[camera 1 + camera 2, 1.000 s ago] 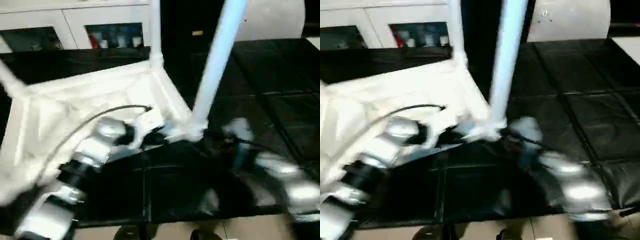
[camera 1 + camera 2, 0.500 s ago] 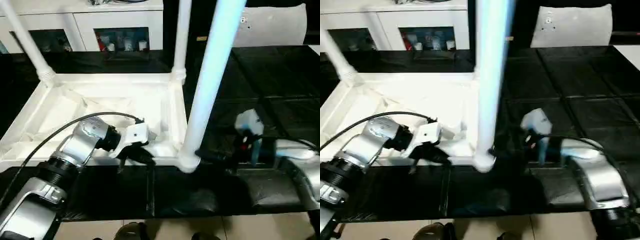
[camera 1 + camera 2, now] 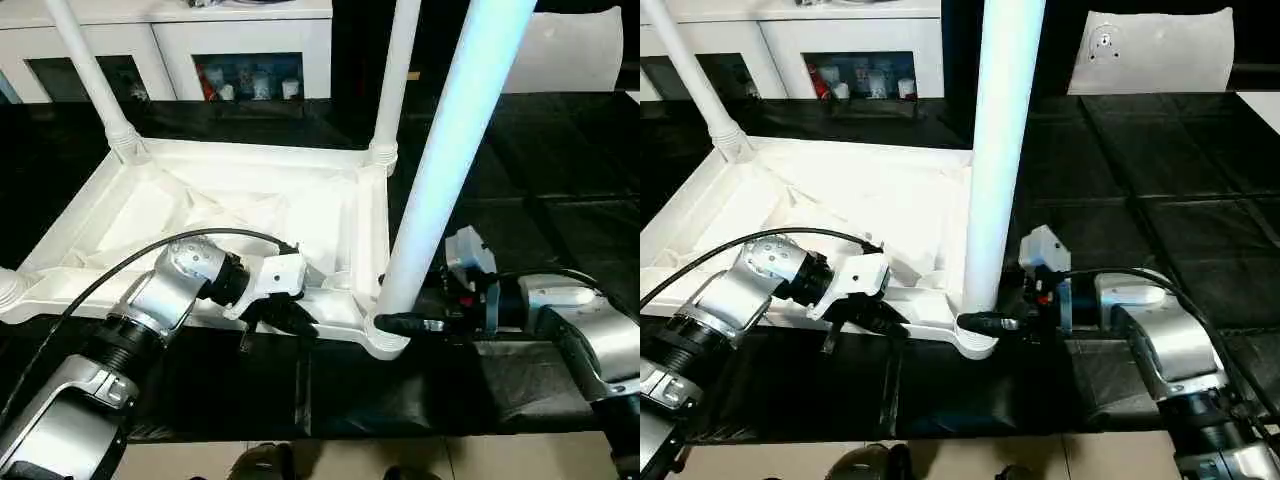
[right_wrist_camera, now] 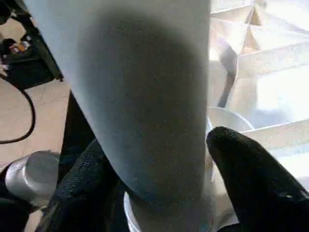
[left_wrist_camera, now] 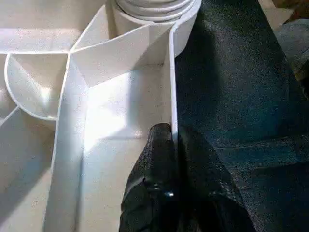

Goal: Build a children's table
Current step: Rotate leg to tighten

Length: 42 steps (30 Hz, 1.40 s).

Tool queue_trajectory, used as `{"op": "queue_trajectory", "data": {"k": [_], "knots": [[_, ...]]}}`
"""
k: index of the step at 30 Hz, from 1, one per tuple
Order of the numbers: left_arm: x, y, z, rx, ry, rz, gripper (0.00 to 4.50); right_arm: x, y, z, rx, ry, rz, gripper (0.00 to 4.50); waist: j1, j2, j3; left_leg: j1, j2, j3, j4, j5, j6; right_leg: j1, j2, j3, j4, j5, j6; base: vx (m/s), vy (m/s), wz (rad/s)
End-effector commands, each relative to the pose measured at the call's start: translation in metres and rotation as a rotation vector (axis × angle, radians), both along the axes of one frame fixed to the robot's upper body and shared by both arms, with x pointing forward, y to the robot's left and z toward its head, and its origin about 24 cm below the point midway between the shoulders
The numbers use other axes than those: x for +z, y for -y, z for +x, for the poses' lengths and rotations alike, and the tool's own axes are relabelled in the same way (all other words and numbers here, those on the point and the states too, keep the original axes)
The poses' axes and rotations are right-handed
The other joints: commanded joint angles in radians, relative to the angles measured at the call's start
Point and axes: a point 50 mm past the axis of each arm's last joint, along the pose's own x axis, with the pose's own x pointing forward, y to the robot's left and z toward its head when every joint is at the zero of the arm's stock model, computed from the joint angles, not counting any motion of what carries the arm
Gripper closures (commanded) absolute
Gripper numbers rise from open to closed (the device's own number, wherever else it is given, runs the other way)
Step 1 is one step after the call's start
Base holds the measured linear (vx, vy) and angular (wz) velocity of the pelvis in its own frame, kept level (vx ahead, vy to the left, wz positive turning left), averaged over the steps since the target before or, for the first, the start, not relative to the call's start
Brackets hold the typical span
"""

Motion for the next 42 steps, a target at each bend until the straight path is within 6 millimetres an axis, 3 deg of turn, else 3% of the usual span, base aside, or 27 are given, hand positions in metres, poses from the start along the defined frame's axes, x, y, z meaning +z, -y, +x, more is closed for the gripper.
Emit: {"op": "queue_trajectory", "data": {"k": [1, 8, 16, 17, 20, 22, 25, 27, 29, 30, 32, 33, 35, 36, 37, 39, 41, 42], "knots": [[0.005, 0.006, 0.000, -0.037, 0.021, -0.023, 4.50, 0.003, 0.001, 0.000, 0.049, -0.005, -0.014, 1.74, -0.008, -0.021, -0.068, 0.040, 0.087, -0.035, -0.070, -0.243, 0.050, 0.024, -0.071, 0.039, -0.060, -0.188, -0.270, 0.000, 0.000, 0.00], [0.004, 0.005, 0.000, -0.021, 0.015, -0.041, 4.50, 0.000, 0.001, -0.002, 0.074, -0.031, -0.014, 2.34, -0.005, -0.021, -0.066, 0.041, 0.088, -0.036, -0.071, -0.241, 0.052, 0.022, -0.071, 0.040, -0.062, -0.202, -0.267, 0.000, 0.000, 0.00], [0.006, 0.010, 0.001, 0.077, -0.013, -0.116, 4.50, -0.003, -0.011, -0.013, 0.035, -0.097, 0.078, 2.46, -0.004, -0.017, -0.061, 0.042, 0.090, -0.036, -0.075, -0.264, 0.042, 0.021, -0.072, 0.042, -0.066, -0.220, -0.267, 0.000, 0.000, 0.00], [0.006, 0.010, 0.001, 0.090, -0.013, -0.123, 4.50, -0.004, -0.013, -0.014, 0.020, -0.101, 0.087, 2.46, -0.003, -0.013, -0.060, 0.040, 0.089, -0.038, -0.077, -0.266, 0.040, 0.019, -0.071, 0.042, -0.065, -0.226, -0.263, 0.000, 0.000, 0.00], [0.005, 0.013, 0.004, 0.164, -0.016, -0.125, 4.50, -0.007, -0.023, -0.016, -0.054, -0.096, 0.111, 2.46, -0.008, -0.017, -0.055, 0.043, 0.088, -0.041, -0.083, -0.317, 0.012, 0.015, -0.073, 0.044, -0.074, -0.304, -0.243, 0.000, 0.000, 0.00], [0.007, 0.026, 0.010, 0.290, -0.021, -0.168, 4.50, -0.018, -0.042, -0.011, -0.243, -0.095, 0.080, 2.46, -0.020, -0.015, -0.047, 0.044, 0.084, -0.044, -0.088, -0.362, -0.024, 0.007, -0.073, 0.045, -0.083, -0.390, -0.215, 0.000, 0.000, 0.00], [0.010, 0.042, 0.017, 0.399, -0.005, -0.207, 4.50, -0.021, -0.060, -0.003, -0.402, -0.118, 0.095, 2.46, -0.043, -0.020, -0.046, 0.038, 0.080, -0.056, -0.094, -0.404, -0.059, 0.010, -0.074, 0.042, -0.086, -0.462, -0.178, 0.000, 0.000, 0.00], [0.014, 0.055, 0.023, 0.507, -0.001, -0.240, 4.50, -0.023, -0.075, 0.001, -0.524, -0.144, 0.103, 2.46, -0.055, -0.017, -0.045, 0.046, 0.078, -0.056, -0.094, -0.441, -0.077, -0.002, -0.070, 0.043, -0.091, -0.473, -0.170, 0.000, 0.000, 0.00], [0.017, 0.068, 0.030, 0.619, 0.011, -0.273, 4.50, -0.025, -0.087, 0.007, -0.633, -0.161, 0.113, 2.46, -0.065, -0.017, -0.044, 0.043, 0.075, -0.055, -0.094, -0.441, -0.076, -0.002, -0.071, 0.046, -0.095, -0.479, -0.161, 0.000, 0.000, 0.00], [0.019, 0.073, 0.033, 0.664, 0.018, -0.285, 4.50, -0.026, -0.092, 0.010, -0.671, -0.164, 0.114, 2.46, -0.067, -0.018, -0.045, 0.048, 0.073, -0.056, -0.091, -0.451, -0.078, -0.008, -0.072, 0.046, -0.102, -0.497, -0.152, 0.000, 0.000, 0.00], [0.023, 0.087, 0.040, 0.788, 0.045, -0.319, 4.50, -0.029, -0.102, 0.018, -0.801, -0.157, 0.099, 2.46, -0.074, -0.011, -0.044, 0.046, 0.071, -0.055, -0.090, -0.450, -0.076, -0.009, -0.070, 0.046, -0.103, -0.492, -0.147, 0.000, 0.000, 0.00], [0.025, 0.090, 0.041, 0.811, 0.052, -0.327, 4.50, -0.029, -0.104, 0.021, -0.842, -0.154, 0.094, 2.46, -0.074, -0.015, -0.045, 0.052, 0.070, -0.056, -0.089, -0.465, -0.074, -0.011, -0.068, 0.044, -0.109, -0.503, -0.134, 0.000, 0.000, 0.00], [0.026, 0.094, 0.041, 0.818, 0.060, -0.332, 4.50, -0.028, -0.106, 0.024, -0.872, -0.171, 0.123, 2.46, -0.074, -0.013, -0.049, 0.045, 0.070, -0.055, -0.094, -0.437, -0.057, -0.003, -0.066, 0.045, -0.107, -0.444, -0.129, 0.000, 0.000, 0.00], [0.028, 0.098, 0.039, 0.805, 0.069, -0.328, 4.50, -0.024, -0.109, 0.027, -0.893, -0.169, 0.151, 2.46, -0.073, -0.012, -0.055, 0.043, 0.072, -0.053, -0.097, -0.393, -0.046, 0.005, -0.061, 0.042, -0.101, -0.367, -0.136, 0.000, 0.000, 0.00], [0.028, 0.099, 0.038, 0.800, 0.071, -0.326, 4.50, -0.023, -0.110, 0.027, -0.896, -0.166, 0.155, 1.90, -0.072, -0.010, -0.058, 0.040, 0.073, -0.050, -0.098, -0.349, -0.032, 0.007, -0.057, 0.042, -0.095, -0.285, -0.149, 0.000, 0.000, 0.00], [0.027, 0.099, 0.036, 0.769, 0.081, -0.310, 4.50, -0.021, -0.110, 0.028, -0.912, -0.146, 0.159, 1.90, -0.071, -0.006, -0.059, 0.038, 0.072, -0.047, -0.096, -0.323, -0.014, 0.011, -0.058, 0.042, -0.092, -0.237, -0.166, 0.000, 0.000, 0.00], [0.024, 0.096, 0.032, 0.729, 0.080, -0.289, 4.50, -0.020, -0.106, 0.029, -0.928, -0.131, 0.168, 1.56, -0.072, -0.007, -0.061, 0.034, 0.072, -0.046, -0.093, -0.308, -0.002, 0.015, -0.061, 0.042, -0.090, -0.215, -0.174, 0.000, 0.000, 0.00], [0.021, 0.092, 0.030, 0.705, 0.076, -0.274, 4.50, -0.020, -0.102, 0.029, -0.932, -0.118, 0.167, 1.50, -0.075, -0.007, -0.063, 0.024, 0.071, -0.050, -0.093, -0.277, 0.008, 0.026, -0.063, 0.039, -0.084, -0.188, -0.176, 0.000, 0.000, 0.00]]}}
